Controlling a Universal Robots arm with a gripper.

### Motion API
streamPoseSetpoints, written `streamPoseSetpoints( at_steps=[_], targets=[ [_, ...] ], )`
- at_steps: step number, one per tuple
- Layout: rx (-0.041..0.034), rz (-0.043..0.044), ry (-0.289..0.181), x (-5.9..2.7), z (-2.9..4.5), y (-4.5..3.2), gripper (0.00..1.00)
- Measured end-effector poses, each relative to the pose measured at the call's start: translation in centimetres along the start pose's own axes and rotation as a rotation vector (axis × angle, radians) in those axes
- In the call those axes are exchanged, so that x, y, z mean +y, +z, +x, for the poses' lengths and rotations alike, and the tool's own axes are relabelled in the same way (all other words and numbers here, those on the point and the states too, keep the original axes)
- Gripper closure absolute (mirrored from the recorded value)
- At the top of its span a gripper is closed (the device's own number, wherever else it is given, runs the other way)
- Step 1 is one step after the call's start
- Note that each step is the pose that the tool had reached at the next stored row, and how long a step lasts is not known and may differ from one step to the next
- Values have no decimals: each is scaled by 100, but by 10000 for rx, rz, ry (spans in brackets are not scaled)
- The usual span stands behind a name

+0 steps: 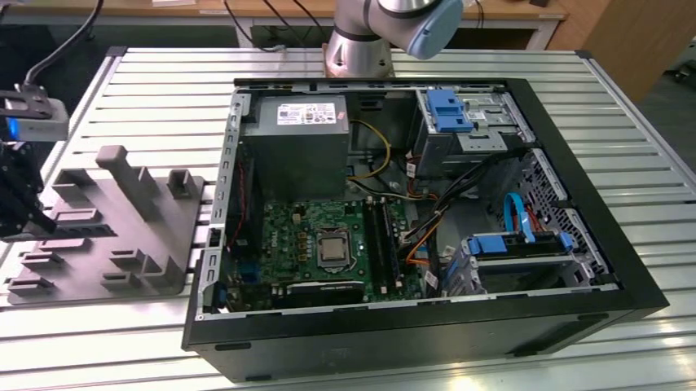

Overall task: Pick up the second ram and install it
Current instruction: 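Pick up the second ram and move it above second insertion slot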

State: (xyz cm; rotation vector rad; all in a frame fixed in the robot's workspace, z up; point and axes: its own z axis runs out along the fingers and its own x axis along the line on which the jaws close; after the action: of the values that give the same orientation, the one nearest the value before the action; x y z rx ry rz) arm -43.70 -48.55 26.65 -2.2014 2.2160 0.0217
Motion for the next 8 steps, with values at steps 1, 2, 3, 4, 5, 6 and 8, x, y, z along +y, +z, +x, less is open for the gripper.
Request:
streamPoseSetpoints(
  at_steps=[1, 2, 3, 4, 5, 6, 8],
  targets=[
    [1, -1, 0, 0, -1, -37, 88],
    [0, 0, 0, 0, -2, -72, 88],
    [0, 1, 1, 0, -3, -104, 88],
    [0, 0, 0, -1, -3, -137, 88],
    [0, 0, 0, -1, -4, -171, 88],
    [0, 0, 0, -1, -5, -204, 88],
    [0, 0, 0, -1, -6, -267, 88]
  ],
)
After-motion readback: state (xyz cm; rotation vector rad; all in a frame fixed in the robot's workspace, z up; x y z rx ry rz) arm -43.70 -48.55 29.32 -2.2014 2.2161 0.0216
